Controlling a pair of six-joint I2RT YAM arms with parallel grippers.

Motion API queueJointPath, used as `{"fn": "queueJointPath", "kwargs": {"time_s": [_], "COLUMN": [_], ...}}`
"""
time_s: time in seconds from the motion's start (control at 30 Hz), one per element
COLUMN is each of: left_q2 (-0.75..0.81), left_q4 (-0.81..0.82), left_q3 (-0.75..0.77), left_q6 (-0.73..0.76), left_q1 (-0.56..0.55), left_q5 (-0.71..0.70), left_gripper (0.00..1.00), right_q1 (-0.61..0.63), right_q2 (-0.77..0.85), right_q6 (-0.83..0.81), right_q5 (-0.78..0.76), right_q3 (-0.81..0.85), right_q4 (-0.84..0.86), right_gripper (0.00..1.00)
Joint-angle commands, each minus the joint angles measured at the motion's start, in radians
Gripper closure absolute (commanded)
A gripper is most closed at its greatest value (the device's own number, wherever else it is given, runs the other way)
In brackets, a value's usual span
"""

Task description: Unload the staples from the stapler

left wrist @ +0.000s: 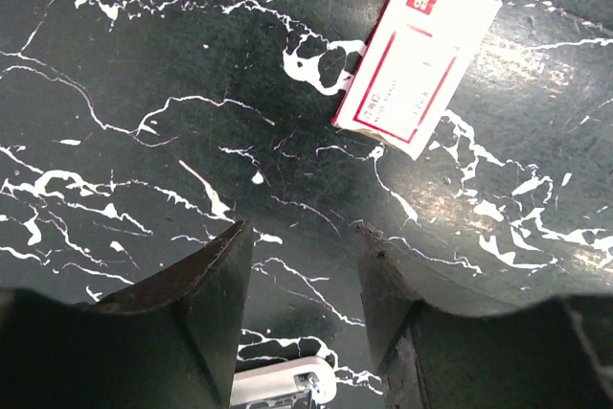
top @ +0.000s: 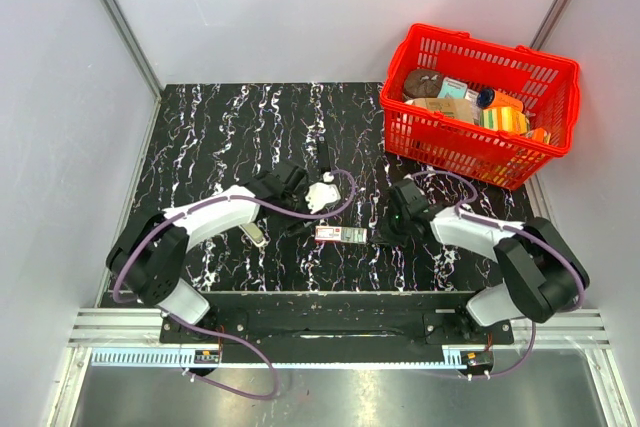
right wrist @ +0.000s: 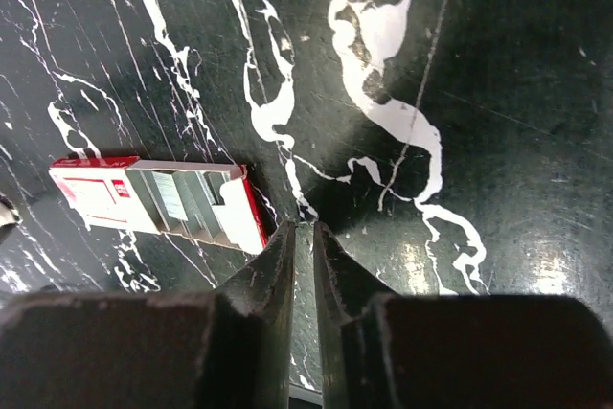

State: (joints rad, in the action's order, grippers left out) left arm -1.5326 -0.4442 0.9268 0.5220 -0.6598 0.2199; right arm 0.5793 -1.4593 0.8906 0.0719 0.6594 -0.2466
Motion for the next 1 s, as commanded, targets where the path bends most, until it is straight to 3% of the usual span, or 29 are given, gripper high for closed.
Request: {"fn": "queueJointPath", "kwargs": {"time_s": [0.0, 0.33, 0.5, 0.97], "left_q2": [-0.029, -0.066, -0.092, -0.133], "left_q4": [0.065, 0.114, 0.124, 0.119], "left_q3": [-0.002, -0.017, -0.006, 0.018], "left_q6": [0.016, -0.008, -0.010, -0.010], "left_q1": [-0.024, -0.047, -0.055, -0.072], "left_q5": [-0.047, -0.086, -0.091, -0.109], "left_gripper": [0.49, 0.49, 0.49, 0.50], "right_q1": [-0.032, -0.088, -0.108, -0.114], "right_q2": [0.060, 0.074, 0.056, 0.008], "right_q6": [0.077, 0.194, 0.231, 0.229], "right_q5": [0.063, 0.178, 0.218, 0.236], "right_q3": [-0.063, -0.208, -0.257, -0.250], "right_q4": [0.095, 0.349, 0.449, 0.501], "right_gripper": [0.82, 0.73, 0.73, 0.79]}}
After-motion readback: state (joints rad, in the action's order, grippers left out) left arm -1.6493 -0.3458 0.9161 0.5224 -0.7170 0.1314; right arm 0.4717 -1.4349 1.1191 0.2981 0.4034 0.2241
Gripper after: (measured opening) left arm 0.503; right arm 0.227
